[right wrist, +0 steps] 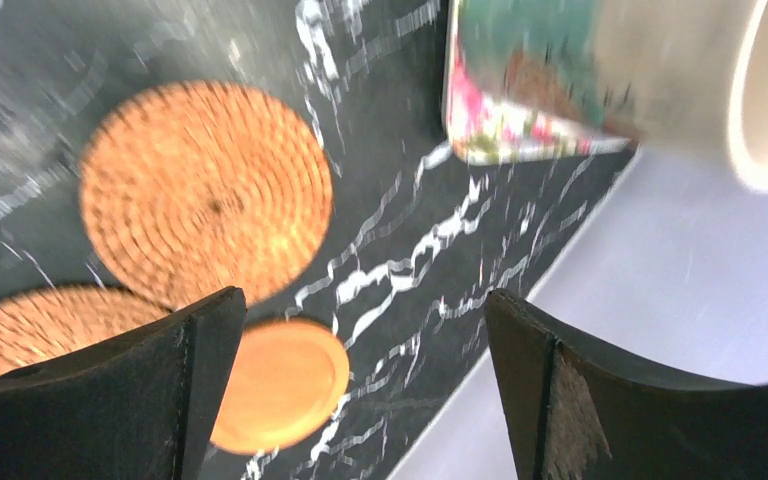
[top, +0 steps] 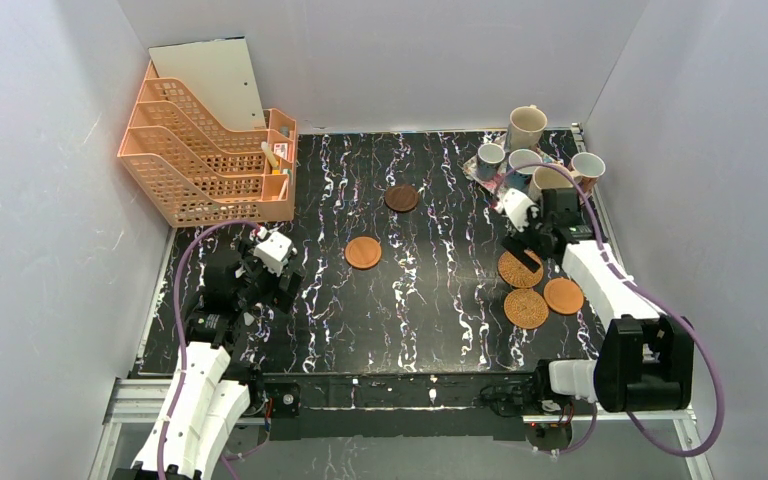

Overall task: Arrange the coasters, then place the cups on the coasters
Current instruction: Move the coaster to the center of the board.

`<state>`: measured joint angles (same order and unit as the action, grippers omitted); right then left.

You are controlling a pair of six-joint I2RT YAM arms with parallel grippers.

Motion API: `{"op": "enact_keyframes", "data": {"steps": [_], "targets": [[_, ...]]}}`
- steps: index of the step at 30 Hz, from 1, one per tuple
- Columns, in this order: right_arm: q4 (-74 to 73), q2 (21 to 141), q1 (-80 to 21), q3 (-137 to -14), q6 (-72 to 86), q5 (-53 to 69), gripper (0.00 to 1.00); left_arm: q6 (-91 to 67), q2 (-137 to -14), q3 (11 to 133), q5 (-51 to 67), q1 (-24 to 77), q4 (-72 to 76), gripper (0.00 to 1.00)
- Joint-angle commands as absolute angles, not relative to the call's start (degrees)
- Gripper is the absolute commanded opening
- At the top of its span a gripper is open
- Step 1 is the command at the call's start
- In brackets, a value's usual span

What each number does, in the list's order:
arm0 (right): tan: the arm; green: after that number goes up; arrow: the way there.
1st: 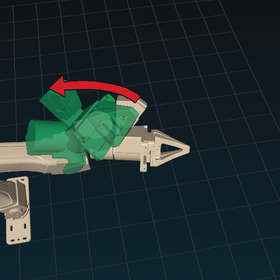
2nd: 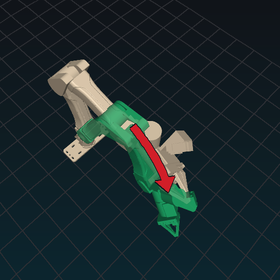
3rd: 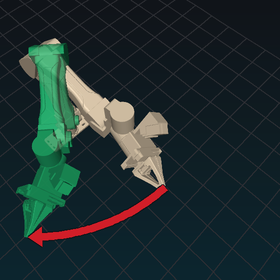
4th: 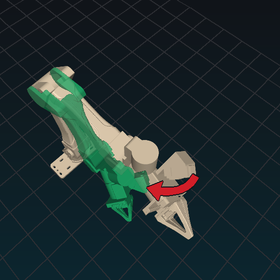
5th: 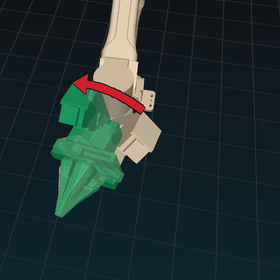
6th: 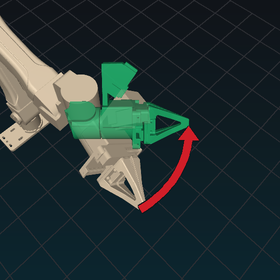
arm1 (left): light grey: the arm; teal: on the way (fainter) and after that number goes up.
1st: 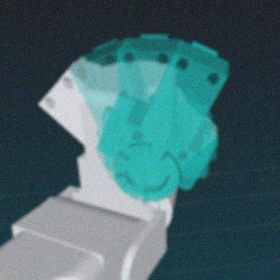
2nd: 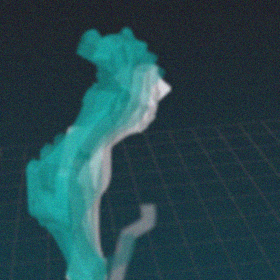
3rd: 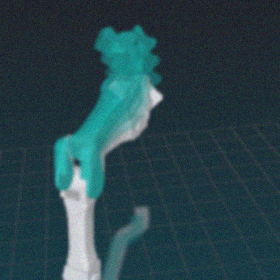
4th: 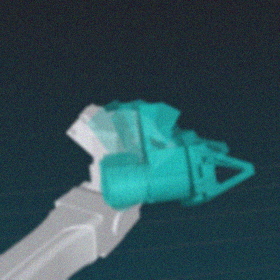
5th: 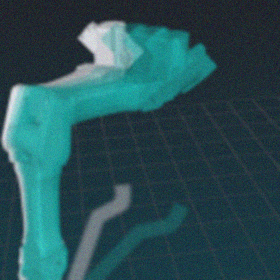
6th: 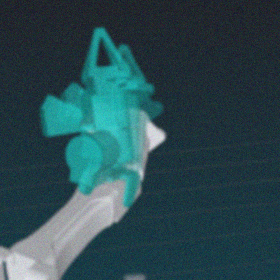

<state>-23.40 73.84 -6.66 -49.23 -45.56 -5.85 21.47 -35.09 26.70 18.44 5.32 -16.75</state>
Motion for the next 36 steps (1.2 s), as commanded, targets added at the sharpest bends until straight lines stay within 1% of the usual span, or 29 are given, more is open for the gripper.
{"op": "enact_keyframes", "data": {"steps": [1,8,14,22,27,32,36], "targets": [[-25.51,71.29,1.73,-45.12,-53.35,-4.53,0.98,21.97,-35.24,26.61,19.23,4.92,-17.31,0.97],[-23.37,73.37,13.17,-43.53,-57.78,-2.75,0.98,22.03,-35.55,26.69,19.47,4.92,-17.45,0.97],[-15.07,78.57,14.33,-41.34,-56.43,-2.56,0.98,22.06,-35.27,26.72,19.32,4.92,-17.45,0.97],[-15.42,85.74,14.04,-41.93,-52.68,3.24,0.97,22.01,-35.24,26.61,18.97,4.92,-17.32,0.97],[-16.21,86.57,10.52,-40.65,-51.14,4.78,0.96,21.99,-35.25,26.54,19.03,4.92,-17.31,0.97],[-14.13,86.09,1.05,-36.95,-49.2,1.72,0.96,22.14,-35.22,26.52,18.91,4.92,-17.31,0.97],[-13.15,88.81,-5.9,-38.42,-45.85,0.33,0.96,22.15,-35.09,26.54,18.88,4.92,-17.31,0.97]]}}
